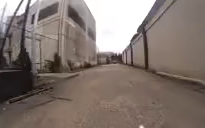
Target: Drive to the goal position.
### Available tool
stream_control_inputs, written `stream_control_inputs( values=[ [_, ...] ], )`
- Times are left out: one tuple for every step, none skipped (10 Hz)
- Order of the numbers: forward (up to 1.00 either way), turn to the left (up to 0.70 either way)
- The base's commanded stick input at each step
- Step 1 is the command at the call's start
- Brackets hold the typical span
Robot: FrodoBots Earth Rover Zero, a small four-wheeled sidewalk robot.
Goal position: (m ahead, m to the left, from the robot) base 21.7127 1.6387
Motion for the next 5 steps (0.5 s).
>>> stream_control_inputs(
  values=[
    [0.3,0.0],
    [0.3,0.0],
    [0.3,0.0],
    [0.3,0.0],
    [0.3,-0.17]
  ],
)
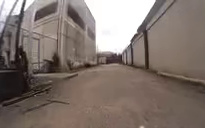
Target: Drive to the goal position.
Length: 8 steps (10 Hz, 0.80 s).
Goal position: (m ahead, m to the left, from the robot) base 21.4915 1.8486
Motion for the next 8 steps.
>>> stream_control_inputs(
  values=[
    [0.3,-0.36],
    [0.3,-0.55],
    [0.3,-0.1],
    [0.3,0.0],
    [0.3,0.0],
    [0.3,0.0],
    [0.3,0.0],
    [0.3,0.0]
  ],
)
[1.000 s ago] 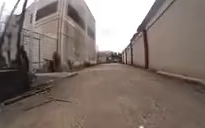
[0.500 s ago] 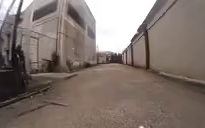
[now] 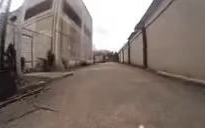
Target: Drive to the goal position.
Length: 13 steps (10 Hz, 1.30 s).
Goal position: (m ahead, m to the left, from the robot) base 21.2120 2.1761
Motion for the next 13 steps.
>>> stream_control_inputs(
  values=[
    [0.3,0.0],
    [0.3,0.0],
    [0.3,0.0],
    [0.3,0.0],
    [0.3,0.0],
    [0.3,0.0],
    [0.3,0.0],
    [0.3,0.0],
    [0.3,0.0],
    [0.3,0.0],
    [0.3,-0.41],
    [0.3,-0.27],
    [0.3,0.0]
  ],
)
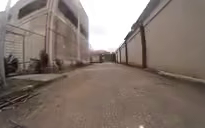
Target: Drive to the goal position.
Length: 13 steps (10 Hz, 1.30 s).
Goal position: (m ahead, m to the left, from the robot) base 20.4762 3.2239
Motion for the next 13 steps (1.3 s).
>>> stream_control_inputs(
  values=[
    [0.3,0.0],
    [0.3,0.0],
    [0.3,0.0],
    [0.3,0.0],
    [0.3,0.0],
    [0.3,0.0],
    [0.3,0.0],
    [0.3,0.0],
    [0.3,0.0],
    [0.3,0.0],
    [0.3,0.0],
    [0.3,0.0],
    [0.3,0.0]
  ],
)
